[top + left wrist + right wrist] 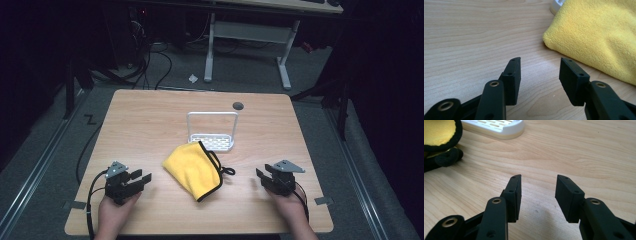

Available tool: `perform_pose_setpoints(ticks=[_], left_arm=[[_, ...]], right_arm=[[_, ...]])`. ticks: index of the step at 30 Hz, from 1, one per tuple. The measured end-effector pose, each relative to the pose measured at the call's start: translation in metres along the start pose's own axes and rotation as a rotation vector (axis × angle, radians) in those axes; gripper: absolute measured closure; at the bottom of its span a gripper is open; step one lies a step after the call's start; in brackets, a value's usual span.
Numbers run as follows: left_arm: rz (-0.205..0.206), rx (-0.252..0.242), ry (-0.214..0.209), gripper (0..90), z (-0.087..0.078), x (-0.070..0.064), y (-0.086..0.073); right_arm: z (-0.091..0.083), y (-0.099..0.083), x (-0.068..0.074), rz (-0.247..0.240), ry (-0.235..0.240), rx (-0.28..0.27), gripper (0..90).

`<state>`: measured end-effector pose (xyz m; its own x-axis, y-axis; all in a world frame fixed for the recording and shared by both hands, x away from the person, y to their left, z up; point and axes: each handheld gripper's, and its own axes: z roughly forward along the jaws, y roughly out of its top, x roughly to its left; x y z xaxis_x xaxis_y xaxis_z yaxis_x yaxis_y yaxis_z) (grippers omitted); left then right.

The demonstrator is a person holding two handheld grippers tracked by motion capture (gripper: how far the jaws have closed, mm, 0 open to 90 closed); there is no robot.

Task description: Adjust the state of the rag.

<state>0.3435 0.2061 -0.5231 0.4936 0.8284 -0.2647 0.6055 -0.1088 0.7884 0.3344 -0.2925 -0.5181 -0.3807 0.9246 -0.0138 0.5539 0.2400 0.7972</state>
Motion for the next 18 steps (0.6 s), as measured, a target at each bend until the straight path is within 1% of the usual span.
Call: perform_pose_setpoints(ticks=[4, 6, 10, 12, 18], left_arm=[[-0.019, 0.0, -0.006, 52.1, 0.0015, 0.0024, -0.0009], [-0.011, 0.008, -0.002, 52.0, 0.0027, 0.0024, -0.0011], [-0.013, 0.0, -0.004, 51.3, 0.0008, 0.0023, -0.0012], [-0.017, 0.0, -0.004, 51.0, 0.0002, 0.0025, -0.0012], [-0.012, 0.01, -0.007, 50.5, 0.0028, 0.002, -0.0014]], right_arm=[[-0.0014, -0.0002, 0.0032, -0.023, -0.004, -0.006, 56.4], [-0.0015, -0.0002, 0.0042, -0.022, -0.002, -0.005, 56.1], [0.0005, 0.0006, 0.0038, -0.022, -0.004, -0.002, 55.1], [0.0014, 0.0004, 0.0037, -0.031, -0.004, 0.0, 55.1], [0.0016, 0.0001, 0.0036, -0.025, 0.0, 0.001, 54.4]])
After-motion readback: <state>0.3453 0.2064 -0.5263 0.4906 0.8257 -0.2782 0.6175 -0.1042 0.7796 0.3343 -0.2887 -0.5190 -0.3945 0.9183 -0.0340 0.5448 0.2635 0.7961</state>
